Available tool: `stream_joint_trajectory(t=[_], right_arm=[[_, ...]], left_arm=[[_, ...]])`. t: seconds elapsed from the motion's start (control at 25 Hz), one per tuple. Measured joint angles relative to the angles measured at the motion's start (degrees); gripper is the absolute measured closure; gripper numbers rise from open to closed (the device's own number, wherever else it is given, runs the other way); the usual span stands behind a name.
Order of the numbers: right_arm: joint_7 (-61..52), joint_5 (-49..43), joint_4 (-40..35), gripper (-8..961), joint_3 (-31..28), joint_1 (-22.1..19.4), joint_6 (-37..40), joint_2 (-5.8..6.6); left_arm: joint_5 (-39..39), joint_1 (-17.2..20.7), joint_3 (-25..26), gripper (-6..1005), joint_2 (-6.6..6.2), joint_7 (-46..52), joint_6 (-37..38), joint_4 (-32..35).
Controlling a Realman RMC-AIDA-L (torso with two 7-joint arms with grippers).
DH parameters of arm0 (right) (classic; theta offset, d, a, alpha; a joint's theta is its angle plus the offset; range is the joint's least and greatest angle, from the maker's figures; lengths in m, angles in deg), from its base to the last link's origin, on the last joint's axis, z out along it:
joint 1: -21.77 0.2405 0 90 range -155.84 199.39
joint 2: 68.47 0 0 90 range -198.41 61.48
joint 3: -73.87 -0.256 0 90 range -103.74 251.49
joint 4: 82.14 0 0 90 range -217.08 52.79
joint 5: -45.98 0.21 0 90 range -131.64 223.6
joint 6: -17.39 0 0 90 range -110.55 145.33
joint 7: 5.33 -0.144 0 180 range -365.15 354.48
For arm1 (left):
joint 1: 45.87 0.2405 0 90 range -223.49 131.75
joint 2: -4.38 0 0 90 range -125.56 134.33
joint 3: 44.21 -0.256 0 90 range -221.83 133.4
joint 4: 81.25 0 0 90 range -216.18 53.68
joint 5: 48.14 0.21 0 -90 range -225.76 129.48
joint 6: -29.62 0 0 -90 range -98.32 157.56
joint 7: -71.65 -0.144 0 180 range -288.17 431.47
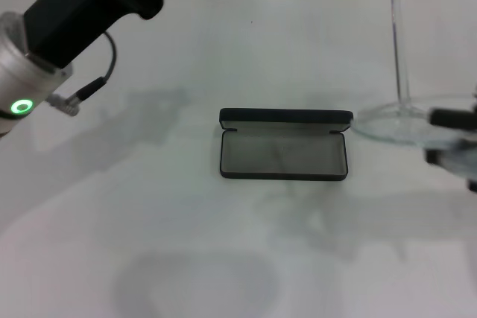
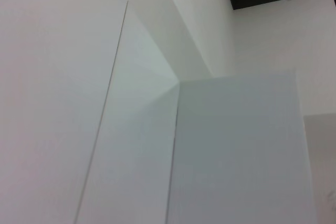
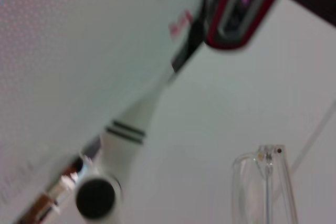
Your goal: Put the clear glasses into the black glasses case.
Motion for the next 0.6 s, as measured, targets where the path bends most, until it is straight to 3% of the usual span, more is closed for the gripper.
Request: stream_joint_trajectory(t=[0.16, 0.36, 0.6], right_arm=[[0.27, 0.35, 0.15, 836, 0.3, 1.34, 1.98, 0.0], [0.35, -0.75, 5.29, 836, 1.07, 6.87, 1.35, 0.11], [0.38, -4.28, 13.59, 836, 0.35, 13.6, 0.11, 0.39]], left_arm=[[1.53, -3.33, -0.98, 851, -0.03, 0.16, -0.05, -2.07], [2.77, -7.16, -4.36, 850, 0.02, 0.24, -0.06, -2.98], [2.8, -8.1, -7.12, 850, 0.05, 0.25, 0.14, -2.41]])
